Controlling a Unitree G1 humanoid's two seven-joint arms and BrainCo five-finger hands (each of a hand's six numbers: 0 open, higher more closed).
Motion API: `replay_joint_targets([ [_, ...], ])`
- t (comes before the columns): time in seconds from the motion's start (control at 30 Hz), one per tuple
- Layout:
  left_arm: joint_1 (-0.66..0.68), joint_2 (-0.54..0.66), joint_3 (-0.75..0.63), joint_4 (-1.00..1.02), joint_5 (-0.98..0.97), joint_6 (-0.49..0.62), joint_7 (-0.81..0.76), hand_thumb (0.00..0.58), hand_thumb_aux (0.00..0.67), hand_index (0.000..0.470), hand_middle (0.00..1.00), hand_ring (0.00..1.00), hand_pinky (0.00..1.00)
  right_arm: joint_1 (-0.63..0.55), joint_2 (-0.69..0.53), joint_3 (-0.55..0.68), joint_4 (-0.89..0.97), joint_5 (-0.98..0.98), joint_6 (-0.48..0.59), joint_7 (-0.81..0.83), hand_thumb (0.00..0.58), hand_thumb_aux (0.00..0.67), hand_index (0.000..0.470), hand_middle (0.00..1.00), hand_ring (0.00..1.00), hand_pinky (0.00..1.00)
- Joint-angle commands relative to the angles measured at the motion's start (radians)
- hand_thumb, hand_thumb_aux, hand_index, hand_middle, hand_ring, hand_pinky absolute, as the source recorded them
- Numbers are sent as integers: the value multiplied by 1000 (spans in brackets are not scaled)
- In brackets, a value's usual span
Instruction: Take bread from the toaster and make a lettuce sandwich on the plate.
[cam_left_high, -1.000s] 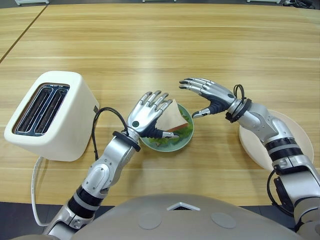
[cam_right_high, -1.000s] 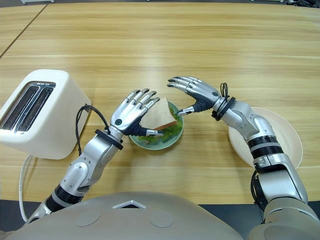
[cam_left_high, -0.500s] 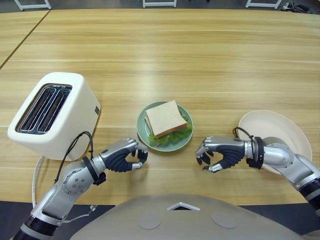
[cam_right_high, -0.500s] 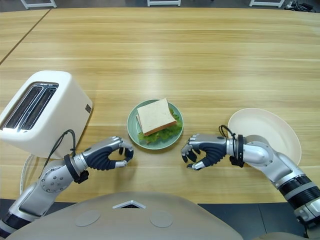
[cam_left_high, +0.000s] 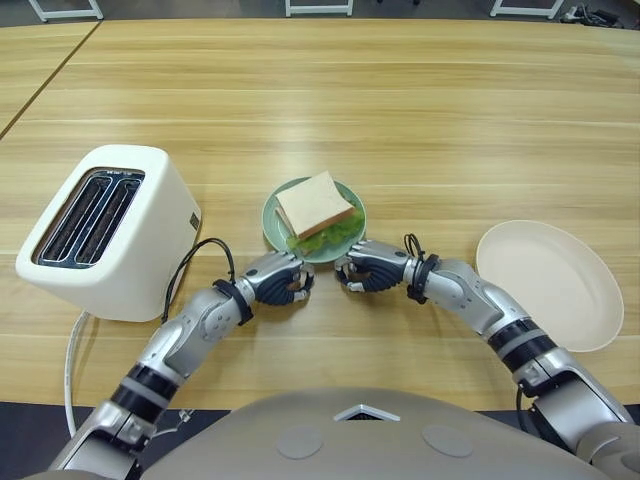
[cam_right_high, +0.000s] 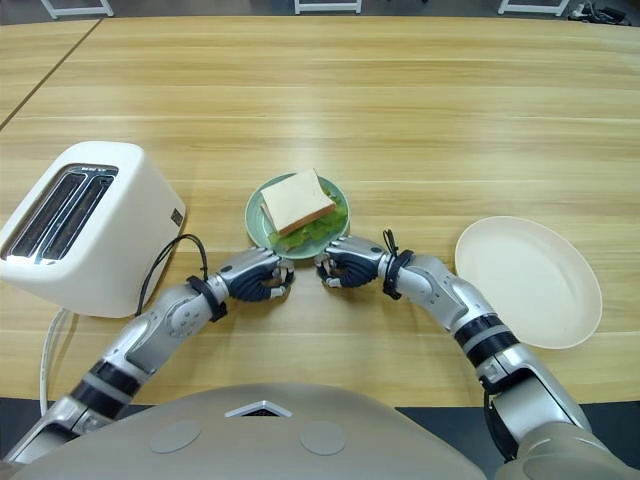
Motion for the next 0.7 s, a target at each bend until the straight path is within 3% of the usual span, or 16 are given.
replay_joint_targets([
  [0.03, -115, -11, -14, 215, 82, 36, 77, 580, 670, 470, 1000, 1000, 1000, -45, 43, 66, 199, -125, 49, -49, 580, 670, 470, 1000, 1000, 1000],
  [0.27, -259, -56, -33, 425, 76, -34, 238, 580, 670, 470, 1000, 1000, 1000, -234, 165, 115, 468, -176, 52, -243, 580, 670, 470, 1000, 1000, 1000],
  [0.33, -250, -53, -43, 409, 87, -48, 265, 578, 631, 442, 1000, 1000, 1000, -247, 164, 104, 477, -161, 26, -283, 580, 670, 470, 1000, 1000, 1000],
  [0.37, -232, -46, -45, 371, 96, -49, 281, 547, 510, 358, 1000, 1000, 1000, -239, 145, 90, 442, -158, 15, -308, 528, 470, 330, 1000, 1000, 1000],
  [0.4, -197, -36, -37, 308, 103, -46, 298, 489, 405, 284, 1000, 1000, 1000, -213, 112, 72, 368, -159, 7, -331, 449, 352, 247, 1000, 1000, 1000],
  [0.43, -159, -27, -28, 244, 109, -41, 314, 443, 344, 241, 1000, 1000, 1000, -178, 88, 47, 290, -142, -4, -344, 294, 200, 140, 898, 898, 898],
  [0.47, -106, -23, -11, 165, 108, -37, 339, 307, 210, 147, 918, 918, 918, -128, 65, 12, 199, -99, -20, -337, 0, 0, 0, 357, 357, 357],
  [0.5, -55, -24, 7, 98, 87, -38, 348, 0, 0, 0, 4, 4, 4, -79, 44, -23, 114, -62, -37, -338, 0, 0, 0, 0, 0, 0],
  [0.6, 84, -53, 90, -40, -100, -112, 379, 0, 0, 0, 0, 0, 0, 40, -1, -117, -27, 119, -134, -315, 0, 0, 0, 0, 0, 0],
  [0.7, 129, -83, 161, -51, -304, -224, 381, 0, 0, 0, 0, 0, 0, 76, 17, -173, -21, 326, -241, -273, 0, 0, 0, 0, 0, 0],
])
